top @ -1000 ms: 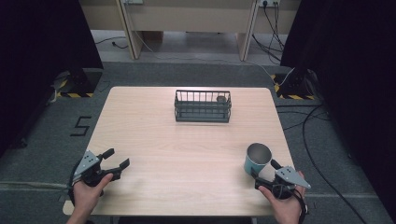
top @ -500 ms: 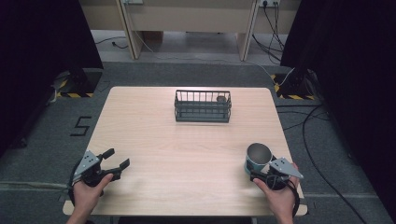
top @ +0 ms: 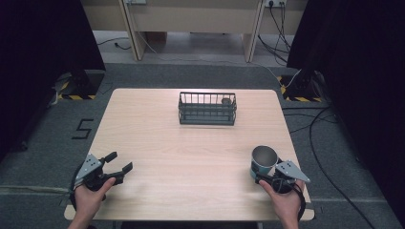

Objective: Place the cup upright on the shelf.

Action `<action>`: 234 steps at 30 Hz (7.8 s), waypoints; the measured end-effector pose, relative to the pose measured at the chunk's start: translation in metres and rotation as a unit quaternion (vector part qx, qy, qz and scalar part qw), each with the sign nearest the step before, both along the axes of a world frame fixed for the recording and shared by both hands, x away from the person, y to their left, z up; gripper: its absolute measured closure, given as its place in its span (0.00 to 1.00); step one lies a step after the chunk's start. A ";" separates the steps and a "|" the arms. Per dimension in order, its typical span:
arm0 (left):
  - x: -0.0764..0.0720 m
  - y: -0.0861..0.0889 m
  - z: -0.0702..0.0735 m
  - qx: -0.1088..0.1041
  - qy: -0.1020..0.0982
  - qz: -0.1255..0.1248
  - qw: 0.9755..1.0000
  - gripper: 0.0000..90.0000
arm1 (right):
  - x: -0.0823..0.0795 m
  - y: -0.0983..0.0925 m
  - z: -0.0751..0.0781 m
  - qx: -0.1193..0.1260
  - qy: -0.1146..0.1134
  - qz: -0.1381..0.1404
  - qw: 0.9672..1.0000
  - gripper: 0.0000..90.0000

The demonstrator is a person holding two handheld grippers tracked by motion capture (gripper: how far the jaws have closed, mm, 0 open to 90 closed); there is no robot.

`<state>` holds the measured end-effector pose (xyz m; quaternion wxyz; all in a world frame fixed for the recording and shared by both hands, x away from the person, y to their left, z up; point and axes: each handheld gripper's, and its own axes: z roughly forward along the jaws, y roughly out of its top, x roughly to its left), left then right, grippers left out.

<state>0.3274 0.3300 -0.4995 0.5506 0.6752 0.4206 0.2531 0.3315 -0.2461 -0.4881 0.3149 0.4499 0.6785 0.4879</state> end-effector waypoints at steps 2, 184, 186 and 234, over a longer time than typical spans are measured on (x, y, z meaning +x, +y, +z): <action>0.000 0.000 0.000 0.000 0.000 0.000 1.000 0.18 | 0.000 0.000 0.002 0.001 -0.002 0.002 1.000 0.16; -0.001 0.001 0.001 -0.004 -0.003 -0.002 1.000 0.18 | 0.168 0.112 0.099 0.045 -0.072 0.049 0.995 0.17; -0.001 0.001 0.001 -0.004 -0.003 -0.002 1.000 0.18 | 0.170 0.113 0.100 0.045 -0.072 0.048 0.995 0.17; -0.002 0.001 0.001 -0.004 -0.004 -0.003 1.000 0.18 | 0.218 0.140 0.103 0.050 -0.051 0.038 0.997 0.17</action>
